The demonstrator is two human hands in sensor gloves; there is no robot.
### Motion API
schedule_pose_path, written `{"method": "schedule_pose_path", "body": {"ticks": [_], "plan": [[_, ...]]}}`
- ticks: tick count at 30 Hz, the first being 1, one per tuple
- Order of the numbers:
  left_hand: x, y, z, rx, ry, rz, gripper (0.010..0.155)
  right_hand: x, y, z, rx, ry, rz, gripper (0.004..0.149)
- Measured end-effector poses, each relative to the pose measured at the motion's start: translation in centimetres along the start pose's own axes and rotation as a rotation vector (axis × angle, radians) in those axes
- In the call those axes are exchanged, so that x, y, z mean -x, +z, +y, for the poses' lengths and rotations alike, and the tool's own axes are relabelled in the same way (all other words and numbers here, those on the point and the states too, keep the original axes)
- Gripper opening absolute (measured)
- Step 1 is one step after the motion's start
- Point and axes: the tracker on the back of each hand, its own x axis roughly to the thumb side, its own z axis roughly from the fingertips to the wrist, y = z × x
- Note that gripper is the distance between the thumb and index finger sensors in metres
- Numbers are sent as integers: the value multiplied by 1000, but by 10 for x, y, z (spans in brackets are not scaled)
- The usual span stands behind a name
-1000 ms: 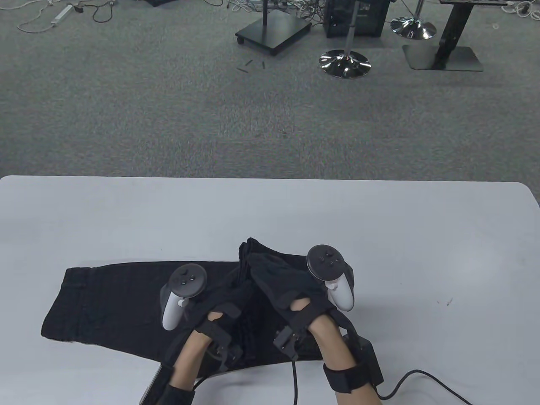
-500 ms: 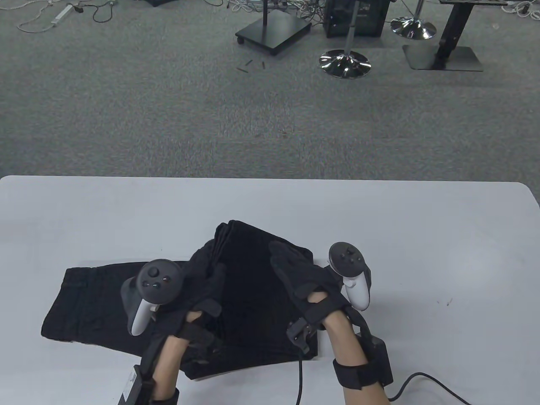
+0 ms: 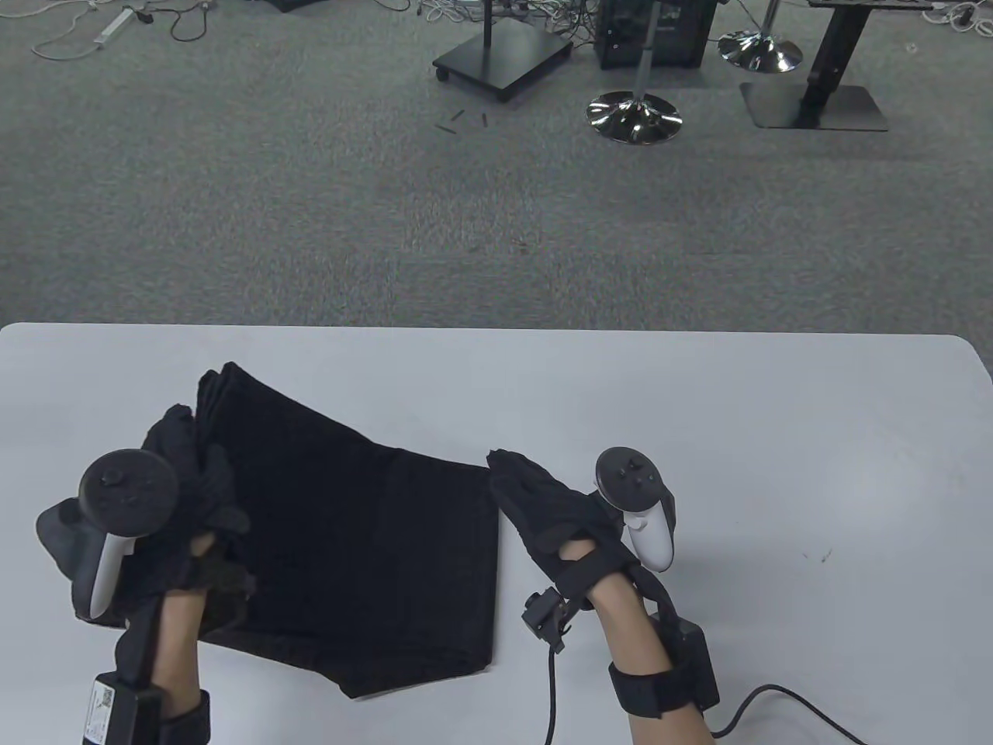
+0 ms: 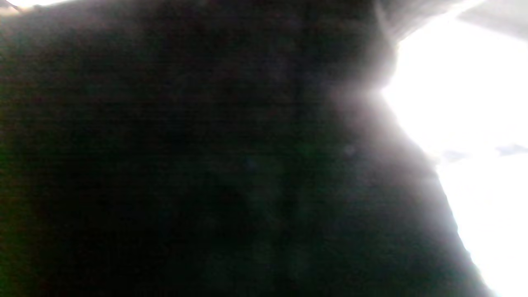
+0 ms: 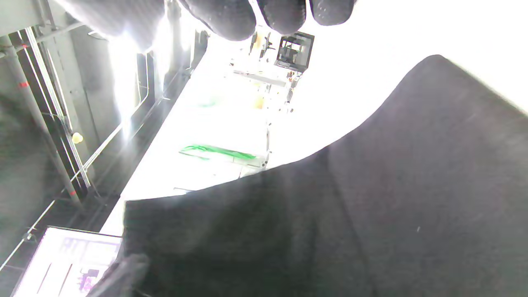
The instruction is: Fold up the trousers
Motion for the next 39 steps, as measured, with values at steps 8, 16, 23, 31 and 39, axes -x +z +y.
{"method": "schedule_pose_path", "body": {"ticks": [8,16,23,31,39], "plan": [[85,-37,-52,147,-183,255,64,9,-5,7,-29,33,38,64],[137,-51,-85,220,-247,398,69,21,-10,9,-30,47,93,65],[141,-51,-75,206,-274,393,75,26,-14,10,-32,46,115,66],[79,-44,-70,190,-136,173,76,29,-16,16,-41,81,127,66],[-23,-11,-113,289,61,-151,77,39,-19,18,-12,126,181,67]]}}
